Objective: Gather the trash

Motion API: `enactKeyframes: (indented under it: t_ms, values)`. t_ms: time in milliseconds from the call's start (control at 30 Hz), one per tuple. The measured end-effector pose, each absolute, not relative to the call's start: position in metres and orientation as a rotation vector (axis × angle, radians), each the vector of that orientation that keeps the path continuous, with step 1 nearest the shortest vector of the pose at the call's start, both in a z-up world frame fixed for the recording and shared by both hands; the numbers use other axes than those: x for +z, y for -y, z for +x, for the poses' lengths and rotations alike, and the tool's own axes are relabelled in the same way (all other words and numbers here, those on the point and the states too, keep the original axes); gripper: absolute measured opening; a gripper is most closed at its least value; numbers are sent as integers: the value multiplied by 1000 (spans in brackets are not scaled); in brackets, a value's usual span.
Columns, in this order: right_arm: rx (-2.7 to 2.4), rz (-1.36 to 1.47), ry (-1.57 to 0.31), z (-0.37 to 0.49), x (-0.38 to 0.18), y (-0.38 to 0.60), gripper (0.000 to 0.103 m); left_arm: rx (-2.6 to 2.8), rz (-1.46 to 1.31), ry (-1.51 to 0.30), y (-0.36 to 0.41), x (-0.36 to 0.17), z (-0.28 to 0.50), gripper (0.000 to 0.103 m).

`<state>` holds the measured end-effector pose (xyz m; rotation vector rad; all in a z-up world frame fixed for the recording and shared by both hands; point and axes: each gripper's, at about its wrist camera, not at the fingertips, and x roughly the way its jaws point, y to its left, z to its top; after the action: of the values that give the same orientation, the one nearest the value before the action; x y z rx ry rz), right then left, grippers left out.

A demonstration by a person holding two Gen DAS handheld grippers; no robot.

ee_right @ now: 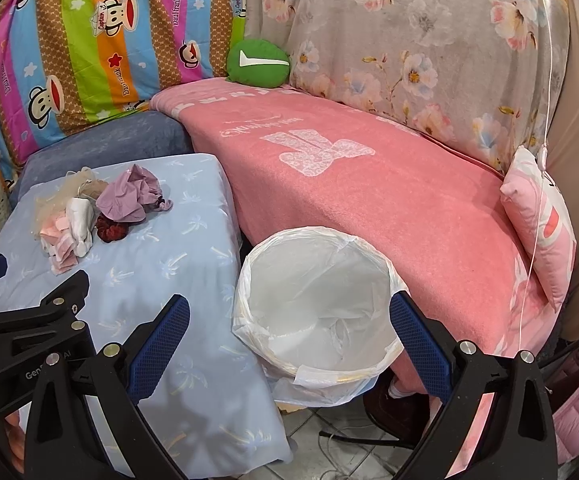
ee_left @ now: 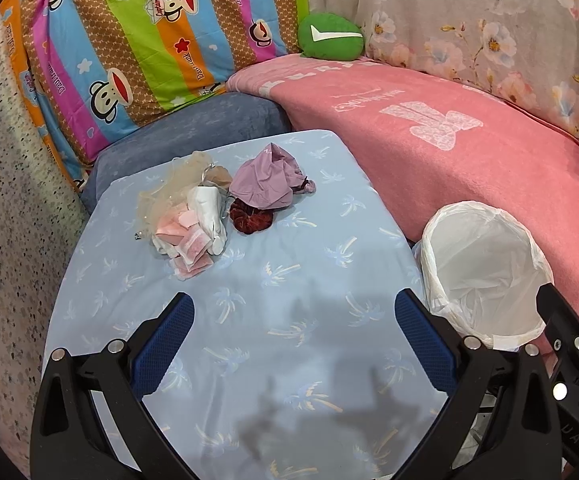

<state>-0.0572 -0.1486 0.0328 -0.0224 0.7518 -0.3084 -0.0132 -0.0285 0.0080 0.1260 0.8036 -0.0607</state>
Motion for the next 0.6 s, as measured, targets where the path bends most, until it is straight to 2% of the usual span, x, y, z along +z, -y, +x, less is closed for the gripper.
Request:
enactKeyframes:
  t_ms: [600]
  values:
    - [-305,-16,-768,-45,25,149,97,-52,126,-822,24,5,0,96]
